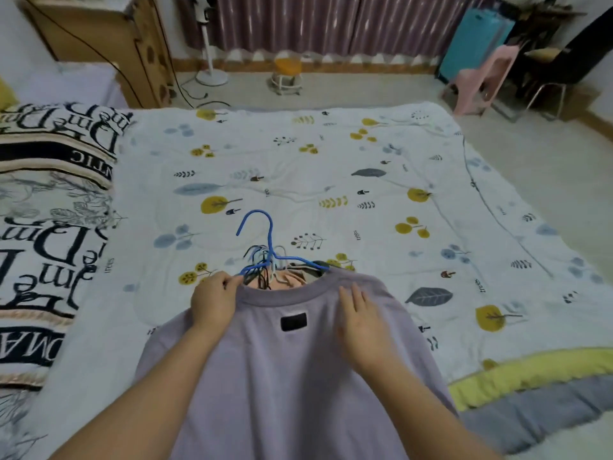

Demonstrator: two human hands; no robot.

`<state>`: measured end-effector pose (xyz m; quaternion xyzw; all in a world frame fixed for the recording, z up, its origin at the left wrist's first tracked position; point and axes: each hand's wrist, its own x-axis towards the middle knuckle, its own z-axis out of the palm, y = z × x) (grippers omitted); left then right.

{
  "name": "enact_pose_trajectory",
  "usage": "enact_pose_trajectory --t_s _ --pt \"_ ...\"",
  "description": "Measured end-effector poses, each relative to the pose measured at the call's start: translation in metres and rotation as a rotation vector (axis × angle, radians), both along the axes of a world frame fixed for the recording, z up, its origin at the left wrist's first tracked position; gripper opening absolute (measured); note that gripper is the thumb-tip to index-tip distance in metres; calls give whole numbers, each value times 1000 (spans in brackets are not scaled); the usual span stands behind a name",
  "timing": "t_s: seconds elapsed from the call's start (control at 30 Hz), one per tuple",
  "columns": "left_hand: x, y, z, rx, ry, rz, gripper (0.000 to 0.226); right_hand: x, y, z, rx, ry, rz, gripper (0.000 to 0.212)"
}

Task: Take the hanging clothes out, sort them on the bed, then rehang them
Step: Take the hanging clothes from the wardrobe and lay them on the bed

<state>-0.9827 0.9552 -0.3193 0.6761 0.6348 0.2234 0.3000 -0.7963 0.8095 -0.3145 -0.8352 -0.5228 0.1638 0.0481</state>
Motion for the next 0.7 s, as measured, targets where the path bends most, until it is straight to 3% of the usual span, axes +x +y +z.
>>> enact_pose_trajectory --t_s 0.1,0.17,0.27,0.37,0.43,0.53,0.63,0.7 --pt "3 3 -37 -20 239 -90 38 -8 13 -31 -303 69 41 60" --pt "-1 -15 -61 19 412 -196 54 -17 21 -49 -360 90 56 63" --pt "-13 -47 -80 54 558 -378 59 -25 27 -71 -457 126 100 66" --pt "-30 -60 -98 -312 717 -532 64 -26 28 -79 -497 115 108 63" --pt "-33 -55 -100 -411 731 -574 67 -26 32 -75 -508 126 110 59" --pt "-22 -42 -80 -434 731 -603 54 -25 40 -59 -511 90 132 41" --pt "-14 -33 -53 -448 627 -574 32 -27 42 -33 -506 67 182 34" --pt "-9 -34 -29 -442 562 -579 31 -28 40 -11 -462 68 215 34"
